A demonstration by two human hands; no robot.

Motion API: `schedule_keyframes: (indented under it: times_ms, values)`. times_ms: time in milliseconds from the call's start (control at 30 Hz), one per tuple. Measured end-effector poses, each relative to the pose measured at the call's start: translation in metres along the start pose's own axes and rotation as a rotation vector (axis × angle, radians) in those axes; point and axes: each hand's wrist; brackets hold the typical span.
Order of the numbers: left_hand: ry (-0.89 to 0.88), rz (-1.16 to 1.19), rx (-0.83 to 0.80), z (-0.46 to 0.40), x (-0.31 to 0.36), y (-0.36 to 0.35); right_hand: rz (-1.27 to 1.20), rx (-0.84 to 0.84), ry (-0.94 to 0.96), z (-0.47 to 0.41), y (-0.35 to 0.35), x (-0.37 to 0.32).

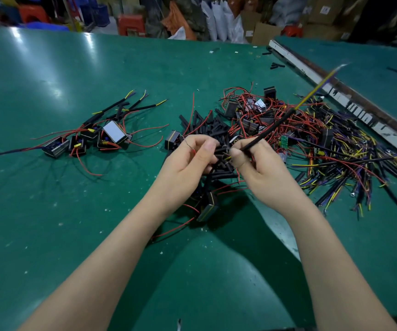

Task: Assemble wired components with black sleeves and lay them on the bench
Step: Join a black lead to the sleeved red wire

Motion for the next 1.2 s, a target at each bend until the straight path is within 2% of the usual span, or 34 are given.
schedule_keyframes:
  times_ms: [100, 200, 300, 600, 833, 967, 1100, 1200]
  values:
    - [-0.06, 0.091, -0.066, 0.002, 0.004, 0.0, -0.165, 0.13, -0.066, 0.0, 0.001, -0.001]
    - [-0.057, 0.04, -0.165, 0.005, 0.004, 0.002, -0.393, 0.135, -0.133, 0.0, -0.001, -0.006]
    - [-0.029, 0.03, -0.118, 0.003, 0.002, 0.004, -0.539, 0.132, -0.141, 0.0, -0.001, -0.01]
    - [-0.051, 0.027, 0.017, -0.003, -0.005, 0.007, -0.478, -0.054, -0.101, 0.003, -0.01, -0.011]
    - [-0.105, 0.013, 0.042, -0.001, -0.006, 0.006, -0.536, -0.084, -0.133, 0.004, -0.008, -0.009]
    - [-0.077, -0.171, 0.167, -0.001, -0.008, 0.006, -0.375, -0.033, -0.068, 0.006, -0.014, -0.006]
    - [-0.09, -0.355, 0.214, 0.0, -0.009, 0.005, 0.05, 0.124, 0.247, 0.003, -0.014, 0.0]
    - [-0.109, -0.508, 0.147, 0.001, -0.006, 0.004, 0.253, 0.218, 0.414, 0.001, -0.013, 0.008]
Point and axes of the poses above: each hand's wrist, its own z-axis away from the middle knuckle, its own y-axis out of the back of the hand, x = y × z, and after that the axes turned 3 degrees about x, right-handed
